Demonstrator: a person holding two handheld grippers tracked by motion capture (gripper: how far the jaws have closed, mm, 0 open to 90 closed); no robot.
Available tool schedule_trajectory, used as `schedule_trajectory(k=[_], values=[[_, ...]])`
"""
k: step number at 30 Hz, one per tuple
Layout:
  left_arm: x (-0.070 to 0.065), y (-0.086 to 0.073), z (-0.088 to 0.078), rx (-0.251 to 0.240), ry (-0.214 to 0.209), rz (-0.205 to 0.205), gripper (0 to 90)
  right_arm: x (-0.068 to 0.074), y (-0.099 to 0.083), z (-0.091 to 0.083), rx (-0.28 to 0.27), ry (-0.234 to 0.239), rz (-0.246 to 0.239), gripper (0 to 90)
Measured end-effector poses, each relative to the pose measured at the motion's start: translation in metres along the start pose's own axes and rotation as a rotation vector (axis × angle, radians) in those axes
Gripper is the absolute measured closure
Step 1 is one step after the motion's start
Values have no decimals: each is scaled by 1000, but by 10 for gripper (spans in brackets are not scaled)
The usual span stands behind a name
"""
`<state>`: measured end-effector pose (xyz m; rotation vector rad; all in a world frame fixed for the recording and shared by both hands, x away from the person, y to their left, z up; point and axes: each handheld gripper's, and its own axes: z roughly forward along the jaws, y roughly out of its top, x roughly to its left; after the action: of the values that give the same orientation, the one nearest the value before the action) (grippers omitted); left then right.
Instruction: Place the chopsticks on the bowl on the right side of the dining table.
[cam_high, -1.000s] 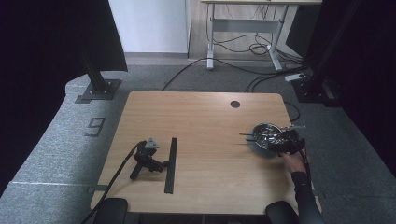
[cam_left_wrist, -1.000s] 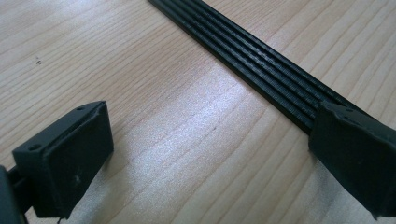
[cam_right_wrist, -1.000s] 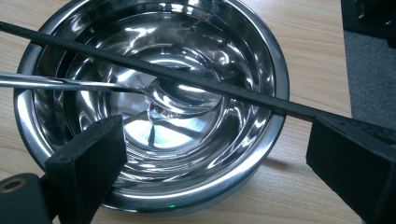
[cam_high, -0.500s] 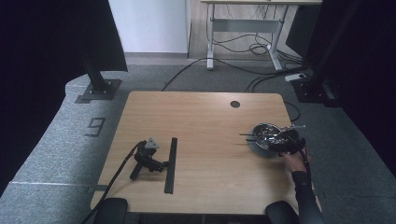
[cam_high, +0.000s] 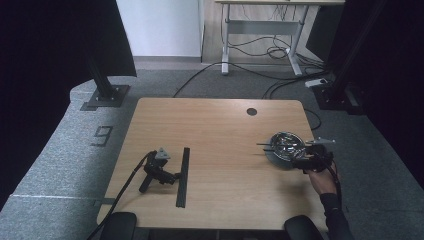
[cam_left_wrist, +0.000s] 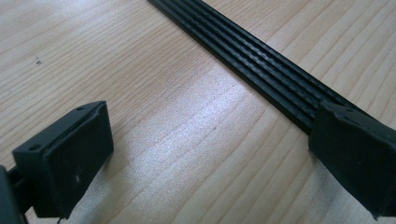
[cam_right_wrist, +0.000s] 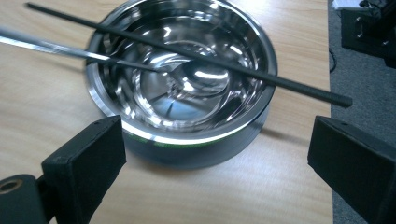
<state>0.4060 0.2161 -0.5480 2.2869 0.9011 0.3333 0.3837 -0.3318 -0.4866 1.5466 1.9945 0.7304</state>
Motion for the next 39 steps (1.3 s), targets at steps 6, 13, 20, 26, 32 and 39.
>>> schedule_trajectory(k=[6,13,20,26,32,39], values=[[0,0,0,0,0,0,0,14,-8,-16,-11,49,-21,36],[0,0,0,-2,0,-1,0,42,-11,-28,-34,123,-69,37],[0,0,0,-2,0,-1,0,70,-10,-23,-34,182,-131,37],[0,0,0,-2,0,-1,0,94,-4,-15,-24,228,-187,37],[0,0,0,-2,0,-1,0,122,4,-4,-13,283,-250,36],[0,0,0,-2,0,-1,0,148,12,10,11,324,-305,35]])
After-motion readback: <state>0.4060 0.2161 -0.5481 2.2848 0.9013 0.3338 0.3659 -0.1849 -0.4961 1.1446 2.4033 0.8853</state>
